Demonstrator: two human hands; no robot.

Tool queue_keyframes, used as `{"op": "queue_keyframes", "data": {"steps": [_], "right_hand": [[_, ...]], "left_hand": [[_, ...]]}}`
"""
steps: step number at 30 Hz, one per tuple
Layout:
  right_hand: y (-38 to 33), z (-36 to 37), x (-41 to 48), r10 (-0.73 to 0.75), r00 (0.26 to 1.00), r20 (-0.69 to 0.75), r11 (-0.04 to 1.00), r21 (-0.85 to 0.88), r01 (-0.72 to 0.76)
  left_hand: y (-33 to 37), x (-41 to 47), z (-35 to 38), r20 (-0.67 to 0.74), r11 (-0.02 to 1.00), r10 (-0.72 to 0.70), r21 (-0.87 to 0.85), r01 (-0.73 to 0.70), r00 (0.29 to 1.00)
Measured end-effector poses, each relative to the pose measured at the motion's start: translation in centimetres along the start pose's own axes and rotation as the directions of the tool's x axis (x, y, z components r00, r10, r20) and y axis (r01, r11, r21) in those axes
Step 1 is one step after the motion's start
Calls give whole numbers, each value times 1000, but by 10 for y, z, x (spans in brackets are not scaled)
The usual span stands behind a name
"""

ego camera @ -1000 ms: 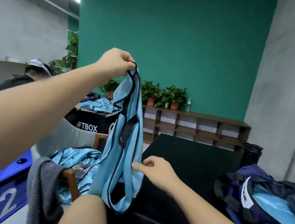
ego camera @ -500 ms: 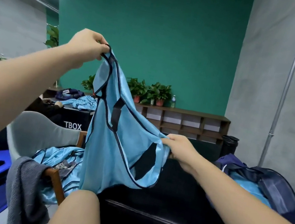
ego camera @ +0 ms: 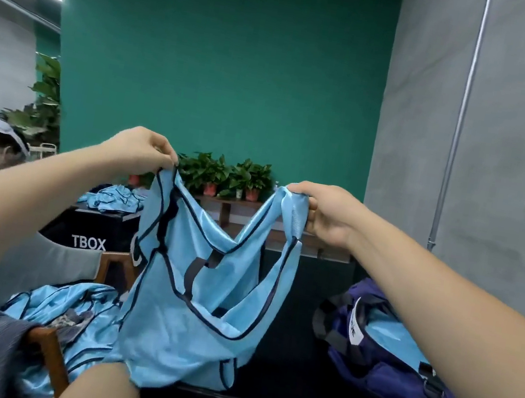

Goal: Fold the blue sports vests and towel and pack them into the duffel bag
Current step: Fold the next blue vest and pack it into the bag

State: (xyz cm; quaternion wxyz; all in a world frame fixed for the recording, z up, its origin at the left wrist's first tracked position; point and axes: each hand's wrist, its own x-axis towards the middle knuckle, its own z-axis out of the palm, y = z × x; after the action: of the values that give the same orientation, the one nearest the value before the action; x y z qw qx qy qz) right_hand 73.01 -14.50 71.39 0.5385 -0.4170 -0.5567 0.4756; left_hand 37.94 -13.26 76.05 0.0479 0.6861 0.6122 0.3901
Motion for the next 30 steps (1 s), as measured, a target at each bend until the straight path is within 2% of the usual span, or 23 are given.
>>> {"op": "queue_keyframes", "data": {"steps": [5, 9, 14, 17, 25, 30], "right_hand": [[-18, 9, -1, 3, 1000, -28, 1000, 9, -3], [-26, 19, -3, 8, 999, -33, 998, 59, -6], [-31, 34, -5, -26, 1000, -9, 997, 71, 26], [-31, 39, -8, -63, 998, 10, 996, 64, 62], [-30, 27, -11, -168, 986, 24, 985, 42, 166], [-25, 20, -13, -159, 984, 86, 985, 74, 153]], "left_hand": [[35, -29, 29, 86, 989, 121, -94, -113, 989], [69, -55, 52, 183, 943, 170, -316, -106, 968], [105, -84, 76, 250, 935, 242, -319, -156, 938], [118, -91, 81, 262, 924, 231, -360, -127, 937], [106, -72, 74, 173, 861, 150, -507, -43, 974], [102, -64, 64, 183, 750, 97, -660, 50, 978]]}}
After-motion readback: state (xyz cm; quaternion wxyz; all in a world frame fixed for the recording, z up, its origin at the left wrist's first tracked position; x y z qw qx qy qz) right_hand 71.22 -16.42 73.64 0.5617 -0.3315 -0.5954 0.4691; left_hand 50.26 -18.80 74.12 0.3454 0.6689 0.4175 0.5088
